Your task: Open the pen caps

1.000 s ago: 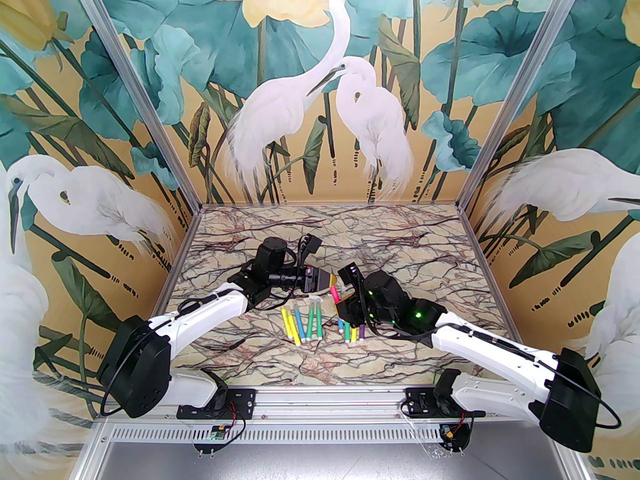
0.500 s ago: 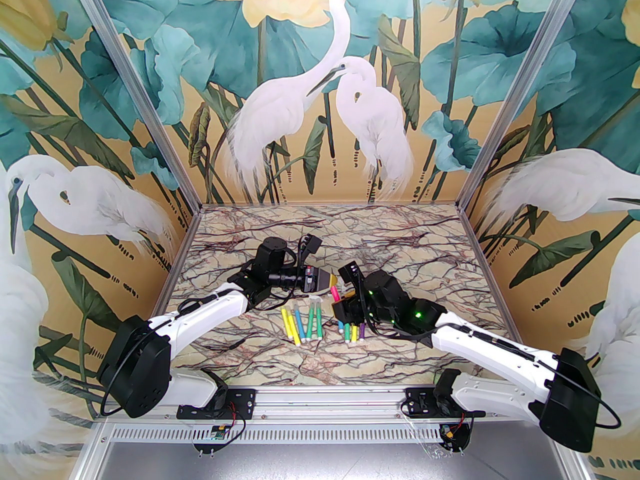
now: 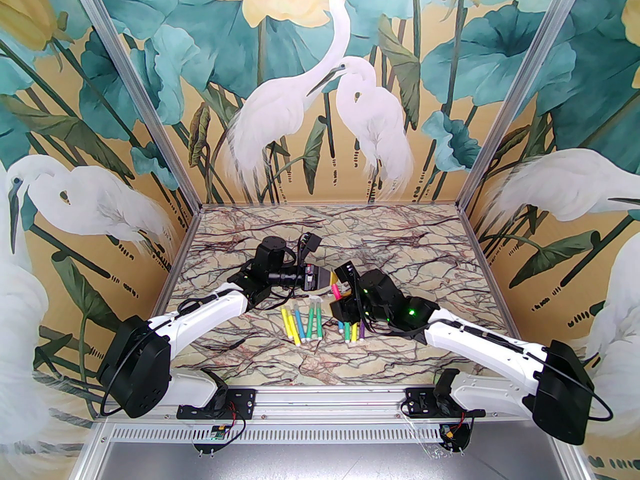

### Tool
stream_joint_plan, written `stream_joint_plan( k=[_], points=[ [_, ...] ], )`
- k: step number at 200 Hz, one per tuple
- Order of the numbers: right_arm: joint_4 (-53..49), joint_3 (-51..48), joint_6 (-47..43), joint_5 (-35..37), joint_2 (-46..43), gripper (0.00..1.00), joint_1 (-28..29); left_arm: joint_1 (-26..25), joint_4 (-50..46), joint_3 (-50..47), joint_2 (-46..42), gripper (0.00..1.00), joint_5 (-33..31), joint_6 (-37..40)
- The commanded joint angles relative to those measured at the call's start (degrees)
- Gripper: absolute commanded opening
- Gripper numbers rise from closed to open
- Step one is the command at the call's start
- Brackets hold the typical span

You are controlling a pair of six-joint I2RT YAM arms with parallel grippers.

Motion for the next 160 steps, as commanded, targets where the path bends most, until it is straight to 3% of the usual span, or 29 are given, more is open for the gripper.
stream_joint_plan(
  k=[1, 160],
  points=[
    [1.3, 1.7, -0.3, -0.7, 0.8, 0.35, 0.4, -0.3, 2.8, -0.2, -0.9, 0.07, 1.1, -1.4],
    [0.3, 1.0, -0.8, -0.1, 0.3, 0.10, 0.5, -0.3, -1.1, 0.5, -0.6, 0.00, -4.7, -0.6]
  ],
)
